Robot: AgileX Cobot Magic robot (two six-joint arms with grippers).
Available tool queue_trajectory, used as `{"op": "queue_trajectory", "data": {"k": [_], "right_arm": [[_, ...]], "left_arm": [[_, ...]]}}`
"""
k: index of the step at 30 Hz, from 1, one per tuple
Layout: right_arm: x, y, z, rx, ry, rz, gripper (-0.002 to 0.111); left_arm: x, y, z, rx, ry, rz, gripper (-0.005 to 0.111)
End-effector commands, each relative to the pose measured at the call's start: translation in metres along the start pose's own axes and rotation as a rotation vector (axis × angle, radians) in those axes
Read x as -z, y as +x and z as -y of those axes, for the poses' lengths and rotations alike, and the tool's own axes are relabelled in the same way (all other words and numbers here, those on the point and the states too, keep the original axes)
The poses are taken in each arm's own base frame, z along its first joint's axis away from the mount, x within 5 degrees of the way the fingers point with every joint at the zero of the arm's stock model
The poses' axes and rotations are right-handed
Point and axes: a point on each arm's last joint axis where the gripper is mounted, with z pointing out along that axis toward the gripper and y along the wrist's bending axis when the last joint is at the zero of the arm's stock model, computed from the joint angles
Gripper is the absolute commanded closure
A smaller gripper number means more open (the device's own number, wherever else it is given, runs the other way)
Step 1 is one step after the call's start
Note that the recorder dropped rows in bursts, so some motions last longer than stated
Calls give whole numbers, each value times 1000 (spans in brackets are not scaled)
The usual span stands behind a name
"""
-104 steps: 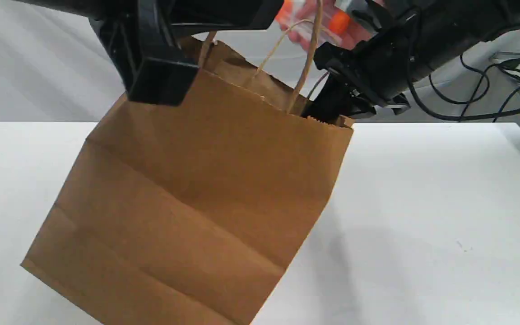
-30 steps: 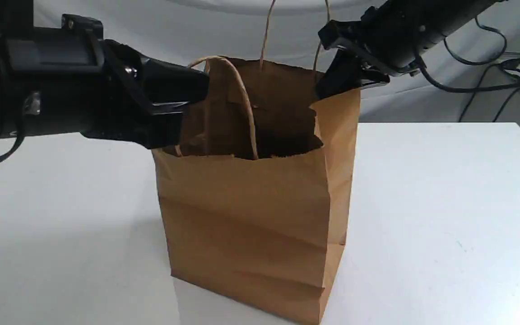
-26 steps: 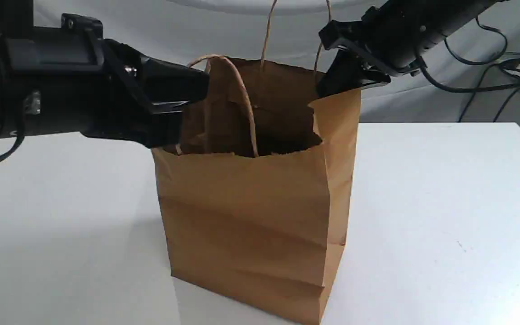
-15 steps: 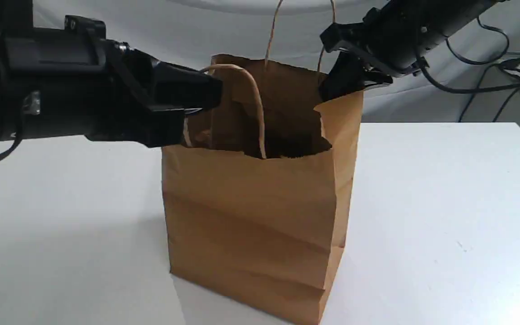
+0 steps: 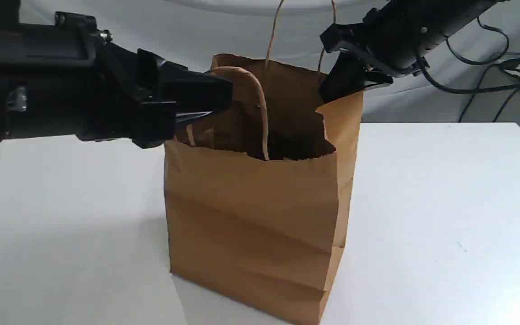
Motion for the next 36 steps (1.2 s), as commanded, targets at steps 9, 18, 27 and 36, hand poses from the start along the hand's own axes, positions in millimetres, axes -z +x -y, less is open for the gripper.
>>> {"op": "queue_trajectory", "data": {"k": [9, 18, 27, 36], "right_arm": [[2, -1, -3, 12, 4, 9, 108], [5, -1, -4, 14, 6, 14, 75], [10, -1, -5, 20, 14, 23, 56], [65, 2, -32, 120, 115, 111, 56]], "left_arm": [[58, 4, 20, -106, -79, -109, 67], [95, 0, 38, -179, -75, -45, 107], [112, 7, 45, -206, -86, -90, 107], [121, 13, 42, -235, -151, -147, 107]]}}
